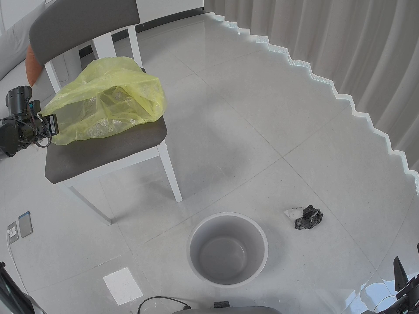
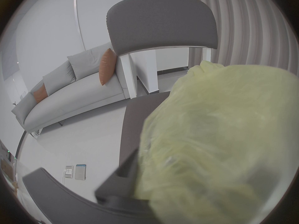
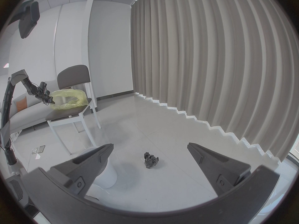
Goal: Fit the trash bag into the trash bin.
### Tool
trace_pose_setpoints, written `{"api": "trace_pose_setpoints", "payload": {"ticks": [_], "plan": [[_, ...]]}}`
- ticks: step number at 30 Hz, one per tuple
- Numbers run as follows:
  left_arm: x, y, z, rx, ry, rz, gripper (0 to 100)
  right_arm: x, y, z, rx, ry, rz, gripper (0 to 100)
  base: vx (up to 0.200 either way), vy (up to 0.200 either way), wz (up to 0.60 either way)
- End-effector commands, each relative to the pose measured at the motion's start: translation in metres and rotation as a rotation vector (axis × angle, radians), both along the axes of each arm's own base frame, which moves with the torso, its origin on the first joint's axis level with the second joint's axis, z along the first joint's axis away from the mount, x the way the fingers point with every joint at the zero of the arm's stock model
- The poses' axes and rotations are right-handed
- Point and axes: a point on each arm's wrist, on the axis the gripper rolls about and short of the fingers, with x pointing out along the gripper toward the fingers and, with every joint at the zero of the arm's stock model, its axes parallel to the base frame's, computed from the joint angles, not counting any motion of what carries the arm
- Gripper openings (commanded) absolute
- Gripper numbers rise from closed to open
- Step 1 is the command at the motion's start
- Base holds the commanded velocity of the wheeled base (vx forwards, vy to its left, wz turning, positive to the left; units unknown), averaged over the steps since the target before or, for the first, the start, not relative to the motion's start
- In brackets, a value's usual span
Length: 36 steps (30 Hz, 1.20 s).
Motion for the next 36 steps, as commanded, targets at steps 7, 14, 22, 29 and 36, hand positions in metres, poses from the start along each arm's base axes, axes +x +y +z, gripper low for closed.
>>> {"api": "trace_pose_setpoints", "payload": {"ticks": [7,14,22,29,36], "plan": [[-0.054,-0.027,0.050,0.001,-0.141,-0.150,0,0.000,0.000,-0.005,-0.007,-0.001,-0.001,100,0.000,0.000,0.00],[-0.104,-0.074,0.100,0.015,-0.279,-0.364,0,0.000,0.000,-0.005,-0.005,-0.002,-0.001,100,0.000,0.000,0.00],[-0.167,-0.135,0.134,-0.005,-0.359,-0.656,0,-0.005,0.000,0.018,0.032,-0.110,0.010,100,0.000,0.000,0.00],[-0.212,-0.171,0.155,0.063,-0.316,-0.862,0,-0.020,0.003,0.082,0.068,-0.055,0.107,100,0.000,0.000,0.00],[-0.229,-0.178,0.147,0.253,-0.247,-0.937,0,0.003,0.005,0.116,0.035,0.010,0.201,100,0.000,0.000,0.00]]}}
